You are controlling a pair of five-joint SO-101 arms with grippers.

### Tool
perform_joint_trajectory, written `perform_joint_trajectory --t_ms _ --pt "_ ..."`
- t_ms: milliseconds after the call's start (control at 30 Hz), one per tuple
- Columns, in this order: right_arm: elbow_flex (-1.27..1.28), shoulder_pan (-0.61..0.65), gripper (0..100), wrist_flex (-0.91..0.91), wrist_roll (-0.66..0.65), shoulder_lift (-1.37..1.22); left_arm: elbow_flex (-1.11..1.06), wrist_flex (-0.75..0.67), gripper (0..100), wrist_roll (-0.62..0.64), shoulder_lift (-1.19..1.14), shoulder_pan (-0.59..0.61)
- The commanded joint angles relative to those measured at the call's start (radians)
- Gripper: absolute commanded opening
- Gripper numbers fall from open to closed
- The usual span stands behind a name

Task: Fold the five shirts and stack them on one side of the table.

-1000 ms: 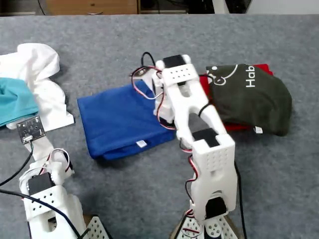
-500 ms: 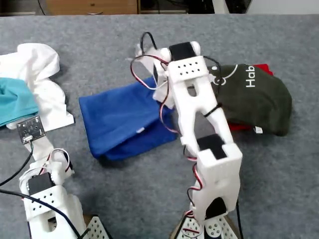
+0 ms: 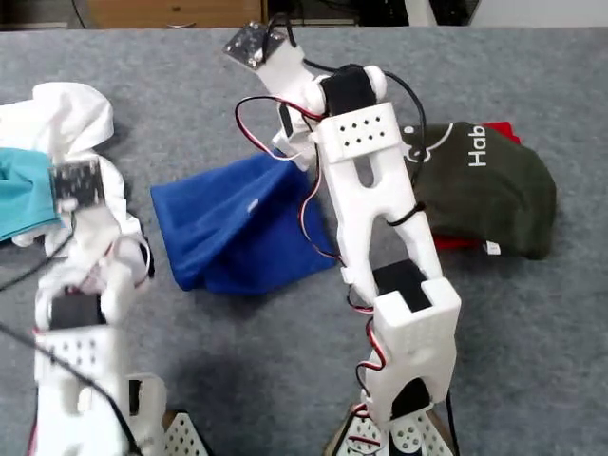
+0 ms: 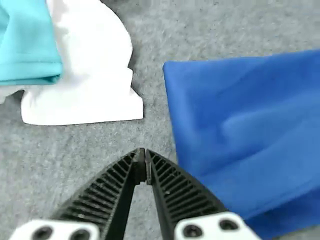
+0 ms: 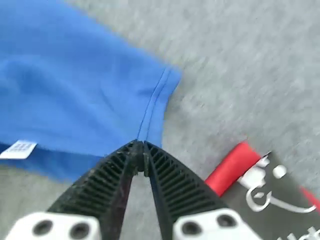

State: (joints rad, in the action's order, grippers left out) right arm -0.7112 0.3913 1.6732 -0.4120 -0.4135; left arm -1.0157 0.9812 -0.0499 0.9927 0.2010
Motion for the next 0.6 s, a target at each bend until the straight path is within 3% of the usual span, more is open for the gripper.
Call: perform_joint_trajectory --t_ms 0,233,400,500,567 --pt "-0.047 0.008 0.2 0.106 0.005 0.070 0.235 0.005 2 0.063 -0.343 -0.008" --pt "0.234 0.005 1.8 0.049 -0.009 0.050 0.764 0.124 2 0.132 -0.964 -0.038" --pt "0.369 -0.013 23.7 -0.144 0.000 0.008 1.123 0.316 2 0.170 -1.297 -0.110" --pt "0.371 -0.012 36.4 -0.141 -0.009 0.024 1.292 0.402 2 0.196 -1.458 -0.147" --pt "0.371 -0.012 38.2 -0.121 -0.031 0.053 1.390 0.451 2 0.215 -1.550 -0.155"
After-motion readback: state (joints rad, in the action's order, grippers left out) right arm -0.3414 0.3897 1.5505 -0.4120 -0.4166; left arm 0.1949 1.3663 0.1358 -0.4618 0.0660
